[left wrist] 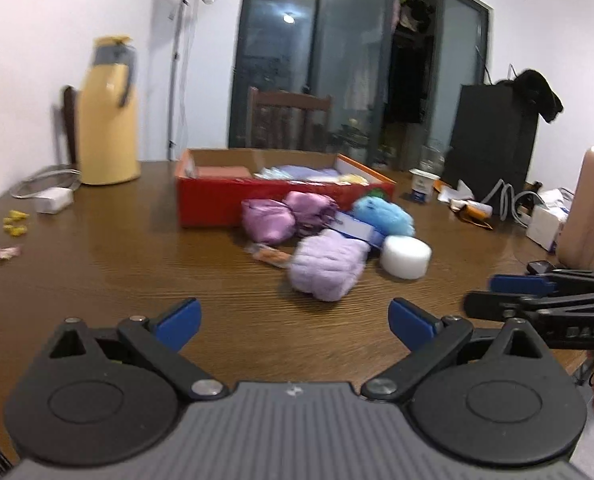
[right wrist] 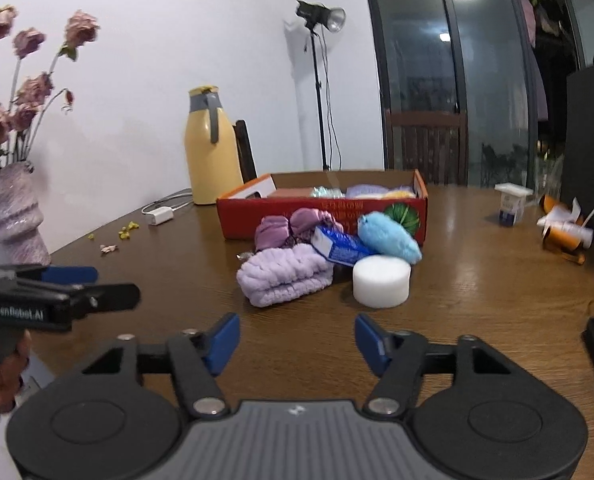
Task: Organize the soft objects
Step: 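Withdraw both grippers from the box back toward the pile, then grasp the lavender fuzzy towel with both grippers, then carry the lavender towel into the box and open the grippers, then withdraw both grippers from the box back toward the pile, then grasp the small snack packet with the left gripper while the right gripper grasps the white round foam puck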
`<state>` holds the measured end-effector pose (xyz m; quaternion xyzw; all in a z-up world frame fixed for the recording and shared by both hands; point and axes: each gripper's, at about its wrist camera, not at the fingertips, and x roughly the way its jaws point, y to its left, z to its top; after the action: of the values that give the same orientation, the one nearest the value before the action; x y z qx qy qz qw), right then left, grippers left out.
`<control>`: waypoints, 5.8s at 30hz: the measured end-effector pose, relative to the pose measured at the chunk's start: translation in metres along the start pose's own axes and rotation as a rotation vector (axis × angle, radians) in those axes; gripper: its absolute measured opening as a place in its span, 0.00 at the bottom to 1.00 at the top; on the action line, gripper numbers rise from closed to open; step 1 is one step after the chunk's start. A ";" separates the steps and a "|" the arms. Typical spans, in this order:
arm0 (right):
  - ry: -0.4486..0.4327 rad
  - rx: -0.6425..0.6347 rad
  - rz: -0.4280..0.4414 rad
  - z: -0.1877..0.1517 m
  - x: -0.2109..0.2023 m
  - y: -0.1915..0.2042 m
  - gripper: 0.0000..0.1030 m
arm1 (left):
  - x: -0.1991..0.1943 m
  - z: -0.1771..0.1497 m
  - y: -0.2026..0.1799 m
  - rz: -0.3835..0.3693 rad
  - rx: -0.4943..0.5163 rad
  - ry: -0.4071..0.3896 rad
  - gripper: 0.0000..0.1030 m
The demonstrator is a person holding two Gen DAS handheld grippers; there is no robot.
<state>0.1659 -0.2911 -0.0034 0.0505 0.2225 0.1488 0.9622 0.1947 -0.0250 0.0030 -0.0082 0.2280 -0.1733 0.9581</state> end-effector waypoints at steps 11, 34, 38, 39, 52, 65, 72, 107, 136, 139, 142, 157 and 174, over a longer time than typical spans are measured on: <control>0.039 0.197 0.060 0.035 0.100 -0.035 0.52 | 0.093 0.023 0.011 -0.109 -0.247 0.077 0.71; 0.106 0.220 0.079 0.006 0.072 0.008 0.17 | 0.046 0.004 0.035 -0.214 -0.282 0.158 0.26; 0.102 0.182 0.114 -0.005 0.038 0.029 0.18 | 0.030 -0.003 0.038 -0.177 -0.289 0.142 0.30; 0.087 0.171 0.105 -0.005 0.032 0.030 0.20 | 0.026 -0.003 0.042 -0.176 -0.306 0.139 0.39; 0.069 0.315 0.109 -0.002 0.051 0.013 0.45 | 0.023 -0.005 0.047 -0.218 -0.359 0.146 0.57; 0.059 0.238 0.168 0.038 0.087 0.015 0.18 | 0.058 0.033 0.061 -0.274 -0.328 0.102 0.30; 0.005 0.087 0.210 0.181 0.201 0.000 0.18 | 0.151 0.164 0.109 -0.226 -0.233 0.026 0.30; 0.092 0.057 -0.038 0.285 0.152 -0.058 0.64 | 0.097 0.227 0.105 0.141 0.024 -0.024 0.82; -0.177 -0.041 -0.007 -0.014 -0.079 0.023 0.90 | -0.093 0.006 0.011 0.073 0.046 -0.171 0.99; -0.199 -0.027 -0.038 -0.012 -0.075 0.021 0.90 | -0.082 -0.001 0.008 0.069 0.035 -0.144 0.99; -0.181 0.002 -0.060 -0.011 -0.062 0.012 0.90 | -0.067 -0.005 0.009 0.063 0.034 -0.106 0.99; -0.052 0.073 -0.097 0.020 0.039 -0.045 0.80 | 0.076 0.031 0.018 0.047 -0.020 0.057 0.87; 0.120 0.071 -0.088 0.049 0.149 -0.074 0.79 | 0.173 0.043 0.028 -0.019 -0.105 0.163 0.39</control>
<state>0.3350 -0.3170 -0.0335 0.0655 0.2869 0.1012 0.9504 0.3668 -0.0593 -0.0365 -0.0463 0.3139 -0.1705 0.9329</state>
